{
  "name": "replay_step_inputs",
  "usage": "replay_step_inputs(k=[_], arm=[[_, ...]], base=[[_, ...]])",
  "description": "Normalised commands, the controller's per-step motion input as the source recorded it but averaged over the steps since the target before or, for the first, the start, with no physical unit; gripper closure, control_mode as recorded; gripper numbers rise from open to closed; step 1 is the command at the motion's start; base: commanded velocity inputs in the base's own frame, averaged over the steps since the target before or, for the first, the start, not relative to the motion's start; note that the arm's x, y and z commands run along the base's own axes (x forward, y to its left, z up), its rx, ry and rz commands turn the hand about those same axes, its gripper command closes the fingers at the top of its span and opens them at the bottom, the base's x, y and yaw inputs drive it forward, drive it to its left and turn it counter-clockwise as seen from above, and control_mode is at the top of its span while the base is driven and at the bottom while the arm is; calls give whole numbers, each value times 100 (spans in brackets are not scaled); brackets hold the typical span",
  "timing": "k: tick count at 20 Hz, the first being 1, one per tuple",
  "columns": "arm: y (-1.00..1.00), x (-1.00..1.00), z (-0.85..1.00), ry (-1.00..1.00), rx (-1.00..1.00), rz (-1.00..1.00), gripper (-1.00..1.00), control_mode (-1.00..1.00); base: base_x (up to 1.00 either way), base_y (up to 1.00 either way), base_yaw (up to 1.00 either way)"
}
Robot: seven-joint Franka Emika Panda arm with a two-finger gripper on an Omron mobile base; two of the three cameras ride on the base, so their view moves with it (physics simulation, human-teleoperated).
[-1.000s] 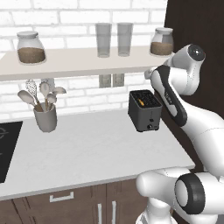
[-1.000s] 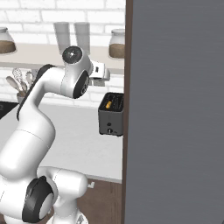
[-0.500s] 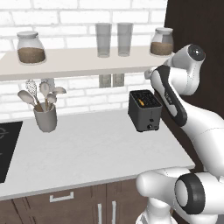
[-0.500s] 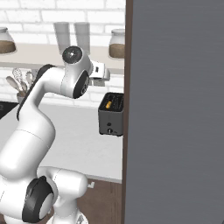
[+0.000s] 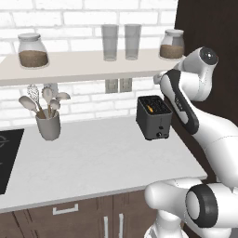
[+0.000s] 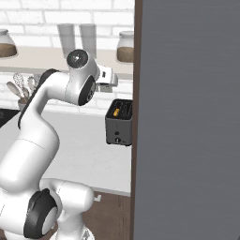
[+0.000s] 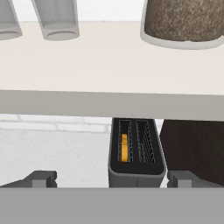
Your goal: Start the toaster. Once the lever pops up, take the bread to the plate on the dining counter.
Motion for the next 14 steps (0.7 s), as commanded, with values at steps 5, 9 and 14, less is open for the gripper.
replay_step_inputs(k=[5,9,14], arm=[[0,0,0,0,0,0,-100,-100],[0,0,0,0,0,0,-100,-100],[0,0,0,0,0,0,-100,-100]], base=[[0,0,0],[0,0,0],[0,0,0]])
